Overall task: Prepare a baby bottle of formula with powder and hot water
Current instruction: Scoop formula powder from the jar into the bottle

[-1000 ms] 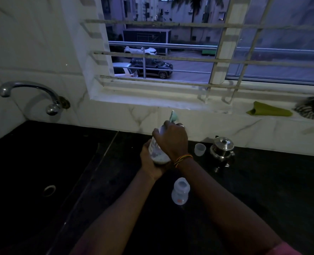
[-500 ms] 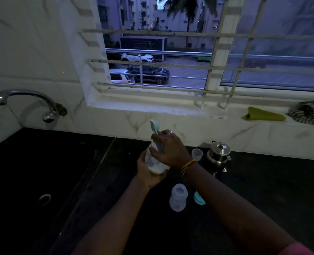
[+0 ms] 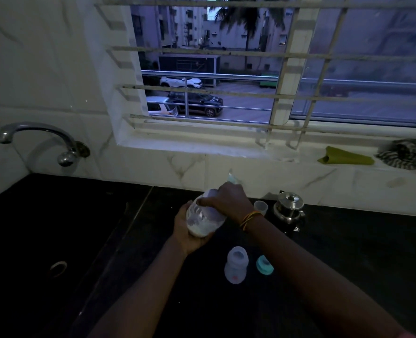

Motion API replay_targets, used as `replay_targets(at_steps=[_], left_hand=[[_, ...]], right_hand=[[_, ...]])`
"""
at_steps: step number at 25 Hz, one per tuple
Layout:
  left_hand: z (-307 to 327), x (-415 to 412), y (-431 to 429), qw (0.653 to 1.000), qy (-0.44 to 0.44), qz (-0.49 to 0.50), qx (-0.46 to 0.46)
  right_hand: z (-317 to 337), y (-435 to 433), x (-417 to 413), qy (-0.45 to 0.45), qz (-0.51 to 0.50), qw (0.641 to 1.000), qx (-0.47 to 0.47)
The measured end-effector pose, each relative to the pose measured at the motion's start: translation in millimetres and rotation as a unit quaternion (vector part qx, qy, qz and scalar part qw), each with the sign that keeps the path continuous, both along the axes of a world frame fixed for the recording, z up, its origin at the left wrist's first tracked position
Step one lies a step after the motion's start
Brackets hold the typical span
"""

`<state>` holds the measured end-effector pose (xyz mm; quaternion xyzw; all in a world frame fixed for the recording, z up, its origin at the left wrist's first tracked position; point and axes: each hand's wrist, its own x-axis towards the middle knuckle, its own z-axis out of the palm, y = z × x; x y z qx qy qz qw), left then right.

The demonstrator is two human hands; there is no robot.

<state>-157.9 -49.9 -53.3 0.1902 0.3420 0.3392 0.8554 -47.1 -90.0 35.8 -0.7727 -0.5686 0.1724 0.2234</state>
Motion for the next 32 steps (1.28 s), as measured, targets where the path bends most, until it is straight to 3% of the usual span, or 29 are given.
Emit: replay_targets(at_steps=[2, 4, 5, 8, 9, 11, 14, 15, 17, 19, 22, 26, 29, 32], left_hand=[[2.2, -7.7, -5.3, 0.999, 0.037, -0.025, 0.002], [2.9, -10.1, -3.8, 0.999, 0.020, -0.029, 0.007], [1.8, -9.1, -1.8, 0.999, -0.017, -0.034, -0.015], [-1.8, -12.7, 9.3, 0.998, -0.010, -0.060, 0.001], [-4.3, -16.0, 9.7, 0.998, 0.029, -0.062, 0.008], [-13.1, -21.0, 13.9, 0.992, 0.071, -0.105, 0.008], [-26.9, -25.9, 22.5, 0.995, 0.059, -0.077, 0.035], [-27.0, -27.4, 22.1, 0.997, 0.052, -0.058, 0.026], [-37.8, -33.6, 22.0, 0.997, 0.059, -0.049, 0.014], [-43.8, -32.3, 25.5, 0.998, 0.033, -0.049, -0.016], [-51.0, -27.3, 33.9, 0.998, -0.001, -0.036, -0.044], [-59.4, -29.6, 48.3, 0.998, -0.010, -0.033, -0.055], [-61.3, -30.5, 57.4, 1.000, 0.010, -0.020, -0.004], [-66.0, -36.4, 62.2, 0.997, 0.053, 0.017, 0.058]], right_hand=[[4.9, -2.3, -1.4, -0.005, 0.052, 0.999, -0.011], [11.2, -3.0, -0.8, -0.064, 0.161, 0.985, -0.009], [13.7, -2.3, 1.0, -0.103, 0.220, 0.970, -0.014], [14.8, 6.2, 6.7, -0.172, 0.341, 0.924, -0.031], [13.1, 9.1, 8.1, -0.184, 0.370, 0.910, -0.025], [8.7, 11.7, 8.5, -0.209, 0.424, 0.881, -0.001], [14.9, 13.4, 19.1, -0.233, 0.471, 0.848, 0.067], [16.8, 16.1, 28.0, -0.209, 0.459, 0.860, 0.081], [9.3, 26.0, 52.9, -0.125, 0.369, 0.918, 0.071], [-19.2, 32.4, 73.5, -0.109, 0.249, 0.962, -0.020], [-92.1, 31.4, 83.8, -0.121, 0.169, 0.966, -0.155], [-150.5, 36.4, 89.5, -0.062, 0.145, 0.965, -0.210], [-149.9, 41.4, 91.6, -0.068, 0.147, 0.973, -0.166], [-111.4, 27.1, 85.2, -0.025, 0.134, 0.991, 0.003]])
